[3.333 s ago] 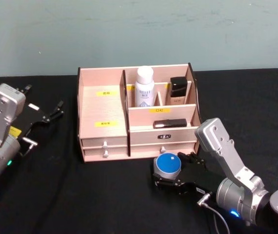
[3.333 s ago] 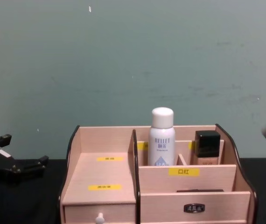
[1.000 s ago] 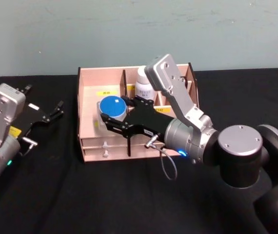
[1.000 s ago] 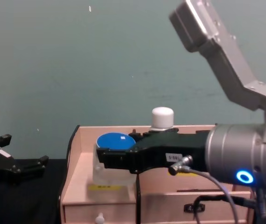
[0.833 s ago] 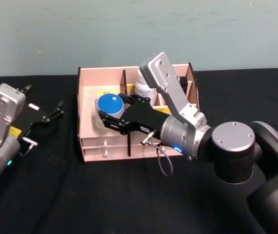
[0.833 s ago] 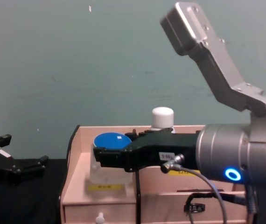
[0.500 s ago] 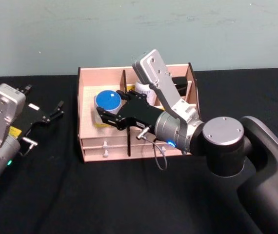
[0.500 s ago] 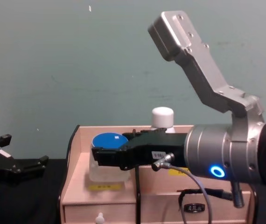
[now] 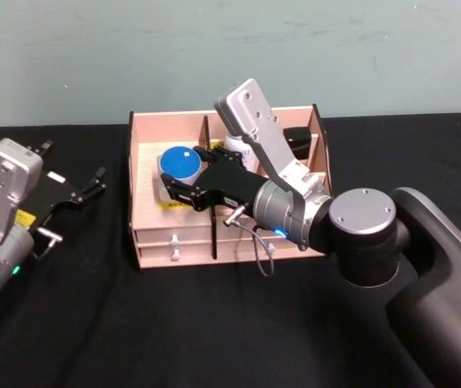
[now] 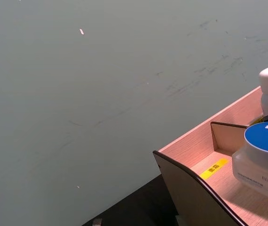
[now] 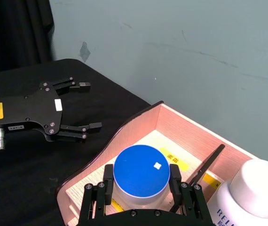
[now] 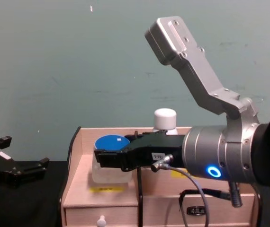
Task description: Pick up the facial cleanser and watermelon frost from the table and place them into the tiered storage box.
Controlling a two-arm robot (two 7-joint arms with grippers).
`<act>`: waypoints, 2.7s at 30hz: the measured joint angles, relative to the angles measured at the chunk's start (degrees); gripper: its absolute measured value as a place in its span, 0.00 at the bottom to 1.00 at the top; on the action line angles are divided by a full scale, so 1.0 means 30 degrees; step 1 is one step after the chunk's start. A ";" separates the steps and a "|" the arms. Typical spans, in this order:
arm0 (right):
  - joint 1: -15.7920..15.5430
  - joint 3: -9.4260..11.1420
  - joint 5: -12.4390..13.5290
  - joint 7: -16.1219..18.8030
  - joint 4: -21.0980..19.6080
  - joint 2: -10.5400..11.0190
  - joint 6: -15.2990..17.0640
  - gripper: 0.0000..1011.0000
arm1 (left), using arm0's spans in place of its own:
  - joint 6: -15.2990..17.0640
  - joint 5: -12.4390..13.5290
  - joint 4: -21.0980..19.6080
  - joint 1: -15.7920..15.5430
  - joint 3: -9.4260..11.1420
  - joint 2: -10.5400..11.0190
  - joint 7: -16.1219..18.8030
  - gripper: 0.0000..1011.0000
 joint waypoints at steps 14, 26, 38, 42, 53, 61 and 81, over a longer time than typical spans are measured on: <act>-0.0040 0.0007 0.0048 0.0015 -0.0101 0.0031 -0.0005 0.93 | 0.0000 0.0001 0.0000 0.0000 0.0000 0.0000 0.0000 1.00; -0.0293 0.0176 0.0020 0.0019 -0.0571 0.0119 -0.0473 0.99 | 0.0001 0.0001 0.0002 -0.0002 0.0000 0.0000 0.0000 1.00; -0.2215 0.1252 -0.0152 -0.0313 -0.4071 0.1507 -0.2181 0.99 | 0.0001 0.0000 0.0001 -0.0001 0.0000 0.0000 0.0000 1.00; -0.3161 0.1919 -0.0320 -0.0682 -0.5280 0.2098 -0.2976 0.99 | 0.0000 0.0000 0.0001 -0.0001 0.0000 0.0000 0.0000 1.00; -0.4957 0.3287 -0.0346 -0.0857 -0.7114 0.3110 -0.3835 0.99 | 0.0001 0.0000 0.0001 -0.0002 0.0000 0.0000 0.0000 1.00; -0.5360 0.3583 -0.0183 -0.0715 -0.7228 0.3222 -0.4013 0.99 | 0.0001 0.0000 0.0001 -0.0001 0.0000 0.0000 0.0000 1.00; -0.5803 0.4051 -0.0136 -0.1051 -0.7151 0.2917 -0.3994 0.99 | 0.0001 0.0000 0.0001 -0.0001 0.0000 0.0000 0.0000 1.00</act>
